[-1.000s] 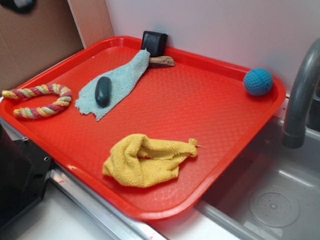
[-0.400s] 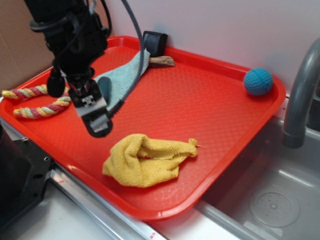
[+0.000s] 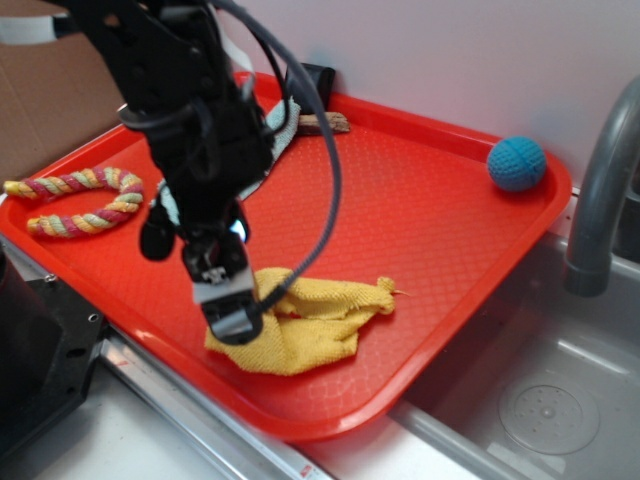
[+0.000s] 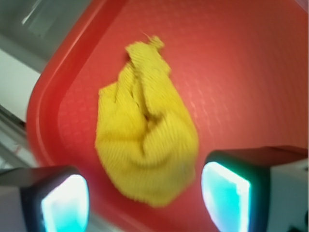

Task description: Grab the yellow cloth.

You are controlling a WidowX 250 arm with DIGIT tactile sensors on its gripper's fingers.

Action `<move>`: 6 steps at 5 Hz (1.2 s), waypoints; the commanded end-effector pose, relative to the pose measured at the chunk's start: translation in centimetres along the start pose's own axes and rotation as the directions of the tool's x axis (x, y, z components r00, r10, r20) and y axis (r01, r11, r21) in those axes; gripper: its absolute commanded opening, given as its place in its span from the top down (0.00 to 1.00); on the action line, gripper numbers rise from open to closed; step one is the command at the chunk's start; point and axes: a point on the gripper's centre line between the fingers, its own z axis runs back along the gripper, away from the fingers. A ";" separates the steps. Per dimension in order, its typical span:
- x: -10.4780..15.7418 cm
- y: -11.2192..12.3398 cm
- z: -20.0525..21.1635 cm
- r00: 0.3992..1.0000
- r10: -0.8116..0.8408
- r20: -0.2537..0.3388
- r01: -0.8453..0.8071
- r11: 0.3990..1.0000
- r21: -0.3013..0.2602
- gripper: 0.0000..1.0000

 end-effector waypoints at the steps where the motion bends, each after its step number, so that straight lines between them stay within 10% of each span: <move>1: 1.1 0.1 -3.5 0.998 -0.065 0.005 0.064 0.995 0.080 0.00; 2: 1.0 0.3 -4.3 0.999 -0.035 -0.016 0.036 0.996 0.079 1.00; 6: -0.4 4.7 -1.0 0.976 0.213 -0.037 -0.204 0.964 0.171 1.00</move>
